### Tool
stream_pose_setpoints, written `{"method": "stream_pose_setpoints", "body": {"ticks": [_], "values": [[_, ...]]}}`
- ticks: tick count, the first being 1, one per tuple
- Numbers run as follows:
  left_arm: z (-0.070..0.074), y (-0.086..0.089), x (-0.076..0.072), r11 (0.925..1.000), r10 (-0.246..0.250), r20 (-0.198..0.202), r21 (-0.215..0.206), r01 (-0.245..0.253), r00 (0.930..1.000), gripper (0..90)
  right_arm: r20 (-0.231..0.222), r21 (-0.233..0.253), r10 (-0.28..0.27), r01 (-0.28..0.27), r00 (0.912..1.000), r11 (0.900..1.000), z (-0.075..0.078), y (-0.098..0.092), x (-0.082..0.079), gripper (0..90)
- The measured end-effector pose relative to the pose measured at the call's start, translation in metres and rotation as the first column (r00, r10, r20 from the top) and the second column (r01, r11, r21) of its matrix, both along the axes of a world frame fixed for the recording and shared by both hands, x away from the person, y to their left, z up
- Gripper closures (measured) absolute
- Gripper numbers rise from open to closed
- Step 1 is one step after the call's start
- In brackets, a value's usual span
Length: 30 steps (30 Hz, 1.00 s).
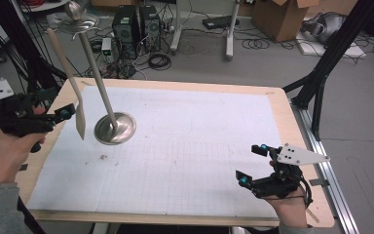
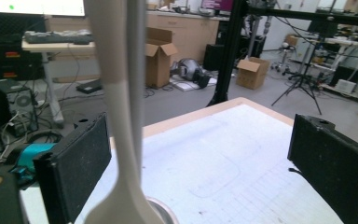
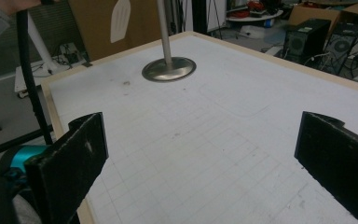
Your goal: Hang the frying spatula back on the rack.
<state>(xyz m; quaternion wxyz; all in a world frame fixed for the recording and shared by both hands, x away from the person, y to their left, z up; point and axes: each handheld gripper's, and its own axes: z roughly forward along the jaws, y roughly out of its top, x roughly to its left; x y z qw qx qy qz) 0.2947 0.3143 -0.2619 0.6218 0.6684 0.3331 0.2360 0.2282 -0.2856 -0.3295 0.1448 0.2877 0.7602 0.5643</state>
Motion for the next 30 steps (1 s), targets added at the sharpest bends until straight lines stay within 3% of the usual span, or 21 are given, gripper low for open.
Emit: {"method": "stream_pose_setpoints", "body": {"ticks": [14,25,30], "values": [[-0.017,-0.014,-0.038,0.9993,-0.037,0.025,0.006,0.037,0.999,6.5,0.014,0.02,0.022,-0.023,0.9996,1.0,0.004,0.003,0.007,1.4],[-0.043,-0.019,-0.056,0.9995,-0.031,0.013,-0.011,0.031,0.9994,6.5,0.042,0.031,0.012,-0.013,0.9991,0.999,0.009,0.0,0.006,1.4],[-0.05,-0.02,-0.063,0.9994,-0.033,0.011,0.007,0.033,0.9994,6.5,0.046,0.038,0.008,-0.01,0.9989,0.999,0.012,-0.003,0.004,1.4]]}}
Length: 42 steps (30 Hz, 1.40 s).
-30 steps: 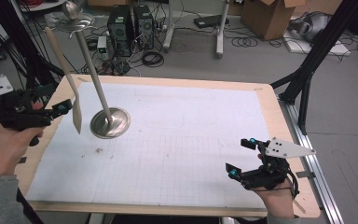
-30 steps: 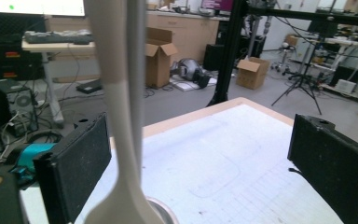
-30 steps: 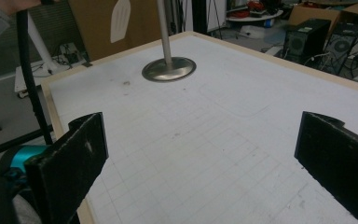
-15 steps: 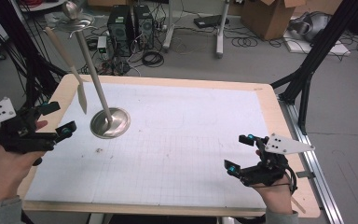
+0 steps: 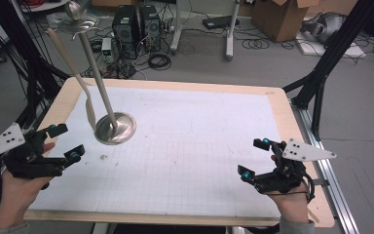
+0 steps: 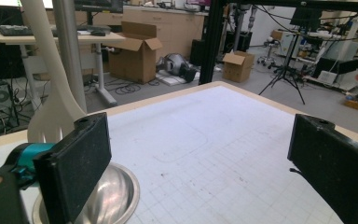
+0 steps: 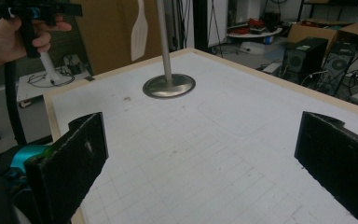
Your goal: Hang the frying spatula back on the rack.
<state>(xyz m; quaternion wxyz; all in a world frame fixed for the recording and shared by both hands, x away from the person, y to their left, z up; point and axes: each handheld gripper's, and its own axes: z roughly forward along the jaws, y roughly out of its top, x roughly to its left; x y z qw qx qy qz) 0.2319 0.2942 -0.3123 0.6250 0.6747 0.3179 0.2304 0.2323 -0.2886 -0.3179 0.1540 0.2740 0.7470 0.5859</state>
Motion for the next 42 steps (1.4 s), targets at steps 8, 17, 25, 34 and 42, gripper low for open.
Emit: {"method": "stream_pose_setpoints", "body": {"ticks": [8,17,25,34,42], "values": [[-0.009,-0.002,-0.004,0.9998,0.02,-0.005,0.009,-0.02,0.9998,6.5,0.008,0.013,-0.01,0.009,0.9999,1.0,0.002,-0.004,-0.002,1.4],[-0.021,0.002,-0.003,0.9992,0.038,-0.013,0.013,-0.038,0.9992,6.5,0.013,0.026,-0.009,0.009,0.9999,1.0,0.003,-0.008,-0.004,1.4],[-0.021,0.006,-0.005,0.9964,0.077,-0.007,0.037,-0.077,0.997,6.5,0.02,0.032,-0.018,0.018,0.9996,0.999,0.003,-0.011,-0.006,1.5],[-0.021,0.013,-0.006,0.995,0.097,-0.005,0.026,-0.096,0.9953,6.5,0.017,0.039,-0.042,0.042,0.999,0.998,0.001,-0.02,-0.01,1.4],[-0.02,0.025,-0.007,0.9903,0.138,-0.001,0.019,-0.137,0.9905,6.5,0.016,0.061,-0.056,0.055,0.9983,0.997,-0.003,-0.027,-0.011,1.5]]}}
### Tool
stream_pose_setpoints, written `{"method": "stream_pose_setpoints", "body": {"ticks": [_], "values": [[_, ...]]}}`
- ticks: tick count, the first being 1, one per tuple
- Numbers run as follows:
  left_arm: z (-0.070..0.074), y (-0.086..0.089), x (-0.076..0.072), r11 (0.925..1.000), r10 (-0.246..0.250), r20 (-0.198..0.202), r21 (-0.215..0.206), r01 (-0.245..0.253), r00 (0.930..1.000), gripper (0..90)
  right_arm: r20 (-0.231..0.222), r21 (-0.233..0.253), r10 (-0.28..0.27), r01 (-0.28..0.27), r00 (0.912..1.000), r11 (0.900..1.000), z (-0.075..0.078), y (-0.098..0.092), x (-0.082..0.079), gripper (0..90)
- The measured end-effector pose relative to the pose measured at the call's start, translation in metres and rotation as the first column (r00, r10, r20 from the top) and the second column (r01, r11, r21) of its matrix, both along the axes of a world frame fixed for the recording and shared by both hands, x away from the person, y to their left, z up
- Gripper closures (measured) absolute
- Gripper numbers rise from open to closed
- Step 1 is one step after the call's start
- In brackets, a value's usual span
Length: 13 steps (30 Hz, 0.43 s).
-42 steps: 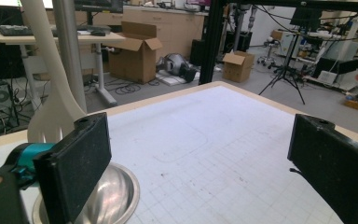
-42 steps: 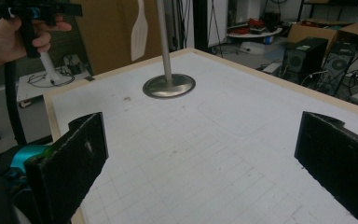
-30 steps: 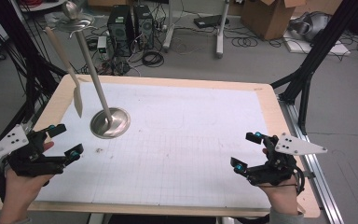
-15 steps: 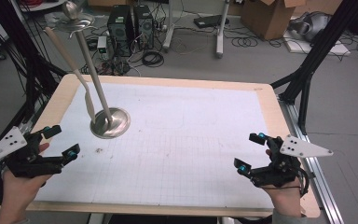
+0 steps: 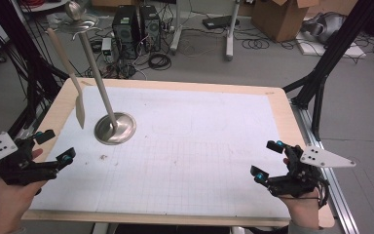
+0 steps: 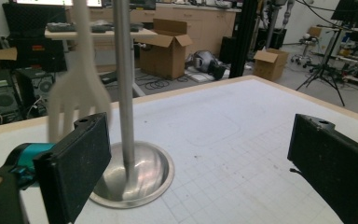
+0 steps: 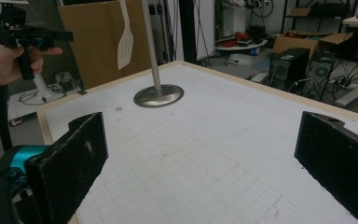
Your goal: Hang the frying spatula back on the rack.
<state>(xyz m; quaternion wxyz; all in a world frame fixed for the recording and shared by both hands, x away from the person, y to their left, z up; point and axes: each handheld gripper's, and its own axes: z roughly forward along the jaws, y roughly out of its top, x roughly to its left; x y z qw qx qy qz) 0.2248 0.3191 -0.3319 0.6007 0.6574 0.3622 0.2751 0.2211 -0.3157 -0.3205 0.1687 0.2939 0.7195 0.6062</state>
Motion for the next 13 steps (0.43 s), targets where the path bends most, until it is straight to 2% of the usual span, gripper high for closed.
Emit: {"method": "stream_pose_setpoints", "body": {"ticks": [8,13], "values": [[-0.0003,0.0036,-0.0012,0.9999,0.008,0.003,-0.013,-0.008,1.0,6.5,0.016,0.033,0.025,-0.026,0.9996,0.999,-0.0005,0.0015,0.0009,1.5],[-0.0025,0.0013,0.0011,0.9999,0.011,-0.005,-0.005,-0.011,0.9999,6.5,0.021,0.031,0.023,-0.024,0.9995,0.999,-0.0019,0.0016,0.0024,1.4]]}}
